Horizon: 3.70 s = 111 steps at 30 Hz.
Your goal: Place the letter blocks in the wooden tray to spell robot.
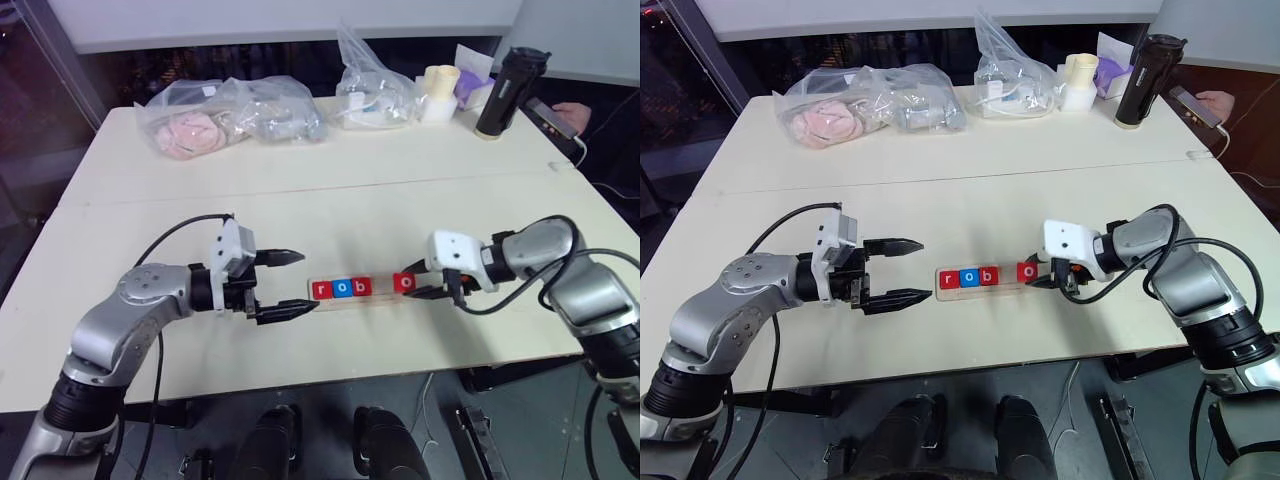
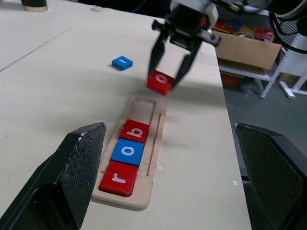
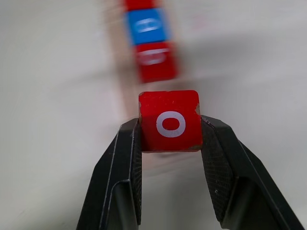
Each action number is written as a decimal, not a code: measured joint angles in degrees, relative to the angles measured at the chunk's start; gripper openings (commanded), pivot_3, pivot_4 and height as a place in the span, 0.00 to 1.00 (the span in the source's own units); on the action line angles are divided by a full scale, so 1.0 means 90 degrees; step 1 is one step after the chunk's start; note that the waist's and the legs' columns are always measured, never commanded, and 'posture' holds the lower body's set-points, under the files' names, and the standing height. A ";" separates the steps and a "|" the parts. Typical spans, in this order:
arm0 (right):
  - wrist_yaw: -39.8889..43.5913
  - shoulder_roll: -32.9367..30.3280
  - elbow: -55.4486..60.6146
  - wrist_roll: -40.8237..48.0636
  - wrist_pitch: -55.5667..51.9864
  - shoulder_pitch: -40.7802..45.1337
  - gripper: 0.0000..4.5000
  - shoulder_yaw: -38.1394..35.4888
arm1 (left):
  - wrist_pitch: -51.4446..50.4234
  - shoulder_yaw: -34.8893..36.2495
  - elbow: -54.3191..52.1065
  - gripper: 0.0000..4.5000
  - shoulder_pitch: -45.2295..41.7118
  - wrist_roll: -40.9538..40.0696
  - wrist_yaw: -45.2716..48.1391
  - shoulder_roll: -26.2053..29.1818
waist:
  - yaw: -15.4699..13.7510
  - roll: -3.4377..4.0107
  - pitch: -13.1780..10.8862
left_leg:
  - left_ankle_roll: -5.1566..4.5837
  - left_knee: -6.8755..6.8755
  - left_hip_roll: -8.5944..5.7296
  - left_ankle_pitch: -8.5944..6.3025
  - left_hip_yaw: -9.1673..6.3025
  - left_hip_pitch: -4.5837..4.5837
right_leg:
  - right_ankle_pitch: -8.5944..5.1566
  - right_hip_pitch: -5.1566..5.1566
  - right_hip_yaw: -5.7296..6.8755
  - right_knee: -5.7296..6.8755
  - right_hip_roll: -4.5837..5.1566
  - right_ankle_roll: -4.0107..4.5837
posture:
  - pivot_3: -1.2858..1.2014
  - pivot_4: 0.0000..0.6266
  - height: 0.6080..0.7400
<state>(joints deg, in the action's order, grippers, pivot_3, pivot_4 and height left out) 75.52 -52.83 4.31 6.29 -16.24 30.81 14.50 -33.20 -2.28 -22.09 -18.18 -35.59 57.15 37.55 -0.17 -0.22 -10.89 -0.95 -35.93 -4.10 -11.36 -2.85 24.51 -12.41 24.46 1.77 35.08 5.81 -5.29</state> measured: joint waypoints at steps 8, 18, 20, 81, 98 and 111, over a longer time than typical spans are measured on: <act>0.0107 0.0594 -0.0735 -0.0307 0.0370 0.0572 0.25 0.0379 | 0.0003 0.0002 -0.0040 1.00 0.0064 -0.0002 0.0040 0.0021 | -0.0052 -0.0008 -0.0005 | -0.0002 0.0005 -0.0004 0.0001 0.0000 0.0010 | 0.0016 0.0010 0.0002 -0.0003 0.0003 0.0025 | 0.52 0.24 0.98; 0.0234 0.0813 -0.1569 -0.0677 0.0917 0.0729 0.25 0.0595 | -0.0011 0.0000 -0.0148 1.00 0.0238 -0.0006 0.0148 0.0122 | -0.0059 -0.0011 -0.0006 | -0.0001 -0.0001 -0.0006 0.0000 -0.0001 0.0012 | 0.0016 0.0008 0.0005 -0.0002 0.0002 0.0025 | 0.52 0.24 0.98; 0.0238 0.0825 -0.1709 -0.0735 0.1011 0.0759 0.25 0.0596 | -0.0018 0.0000 -0.0155 1.00 0.0238 -0.0006 0.0142 0.0122 | -0.0059 -0.0011 -0.0006 | -0.0002 0.0000 -0.0006 0.0001 -0.0001 0.0012 | 0.0016 0.0010 0.0004 -0.0002 0.0001 0.0025 | 0.52 0.24 0.98; -0.0722 0.1254 -0.2688 -0.1033 0.0983 0.1448 0.99 0.0039 | -0.0117 -0.0041 -0.0122 1.00 0.0049 -0.0002 0.0158 0.0048 | -0.0052 -0.0011 -0.0006 | -0.0014 -0.0008 -0.0005 0.0010 0.0000 0.0009 | 0.0019 0.0006 0.0004 0.0005 -0.0005 0.0027 | 0.52 0.24 0.98; -0.0471 0.1427 -0.2469 -0.1110 0.1074 0.1106 0.99 0.0129 | -0.0135 -0.0040 -0.0127 1.00 0.0051 -0.0006 0.0130 0.0052 | -0.0055 -0.0010 -0.0006 | -0.0016 -0.0011 -0.0006 0.0011 -0.0001 0.0009 | 0.0020 0.0005 0.0003 0.0007 -0.0017 0.0026 | 0.52 0.24 0.98; -0.0419 0.1372 -0.1972 -0.1051 0.0722 0.1003 0.99 0.0122 | -0.0135 -0.0043 -0.0126 1.00 0.0050 -0.0005 0.0129 0.0042 | -0.0057 -0.0010 -0.0006 | -0.0015 -0.0012 -0.0006 0.0011 -0.0001 0.0009 | 0.0019 0.0004 0.0003 0.0007 -0.0014 0.0026 | 0.52 0.24 0.98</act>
<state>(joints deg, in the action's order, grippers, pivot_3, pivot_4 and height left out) 71.75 -40.48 -13.44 -3.17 -9.74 39.84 15.59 -34.42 -2.67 -23.22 -17.73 -35.64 58.32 37.93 -0.69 -0.32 -10.95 -1.08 -36.04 -4.15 -11.26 -2.86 24.59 -12.24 24.49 1.80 35.14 5.69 -5.06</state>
